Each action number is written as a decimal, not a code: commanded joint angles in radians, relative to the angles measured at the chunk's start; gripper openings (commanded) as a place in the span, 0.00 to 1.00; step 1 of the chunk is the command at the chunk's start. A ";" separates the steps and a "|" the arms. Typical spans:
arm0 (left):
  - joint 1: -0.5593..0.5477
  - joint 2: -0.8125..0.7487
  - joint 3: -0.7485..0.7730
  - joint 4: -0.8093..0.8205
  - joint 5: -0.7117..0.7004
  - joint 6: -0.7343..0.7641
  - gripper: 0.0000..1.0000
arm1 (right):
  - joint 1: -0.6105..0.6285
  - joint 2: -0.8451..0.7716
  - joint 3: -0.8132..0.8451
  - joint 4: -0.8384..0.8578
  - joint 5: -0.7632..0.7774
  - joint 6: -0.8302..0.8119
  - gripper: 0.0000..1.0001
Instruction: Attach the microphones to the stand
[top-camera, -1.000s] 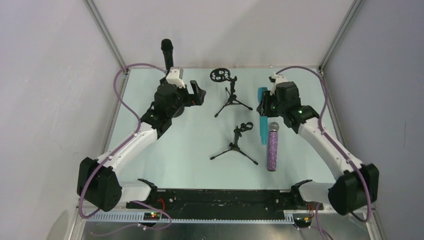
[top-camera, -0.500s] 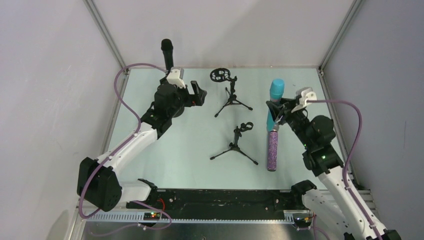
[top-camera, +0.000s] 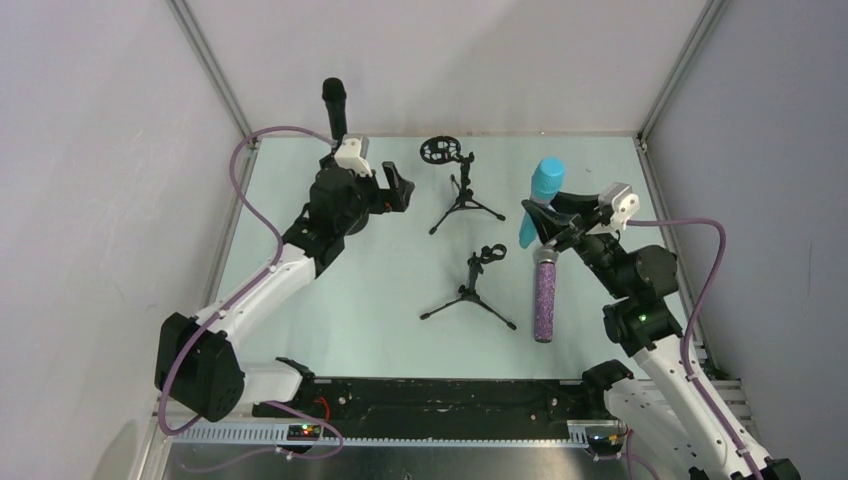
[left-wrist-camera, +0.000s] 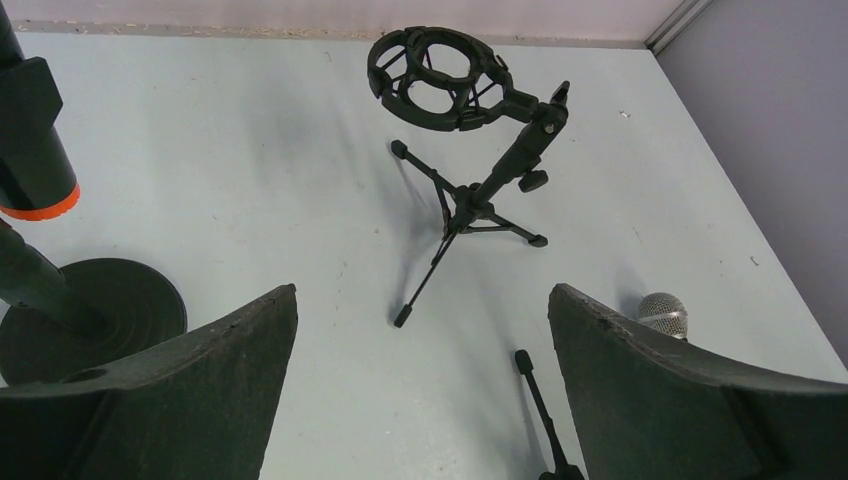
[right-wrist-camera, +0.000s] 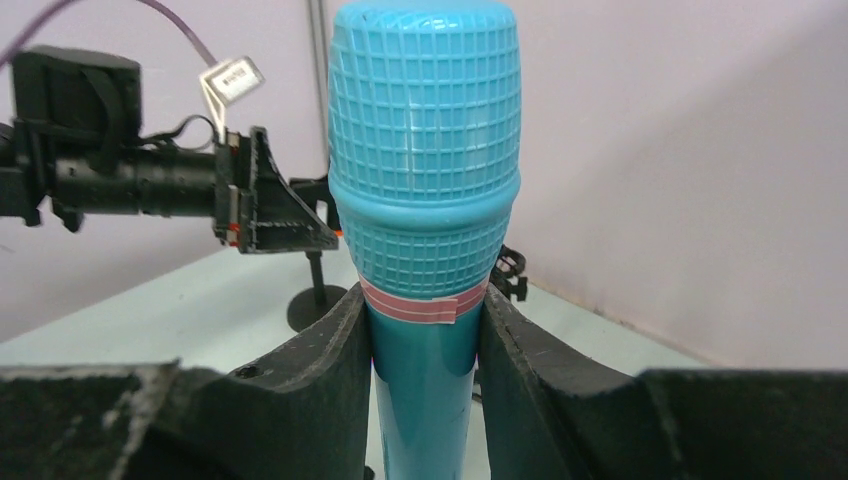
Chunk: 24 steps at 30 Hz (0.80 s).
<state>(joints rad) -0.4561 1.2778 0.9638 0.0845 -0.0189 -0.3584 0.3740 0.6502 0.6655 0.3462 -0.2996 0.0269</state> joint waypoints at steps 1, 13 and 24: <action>-0.004 0.002 0.024 0.029 0.011 -0.005 0.99 | 0.014 0.019 0.011 0.154 -0.038 0.075 0.00; -0.004 0.005 0.026 0.030 0.049 -0.020 0.98 | 0.070 0.116 0.011 0.271 -0.061 0.129 0.00; -0.004 0.017 0.027 0.032 0.068 -0.020 0.98 | 0.085 0.167 0.011 0.236 -0.044 0.113 0.00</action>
<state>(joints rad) -0.4561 1.2892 0.9638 0.0883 0.0307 -0.3668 0.4507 0.8124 0.6655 0.5358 -0.3561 0.1455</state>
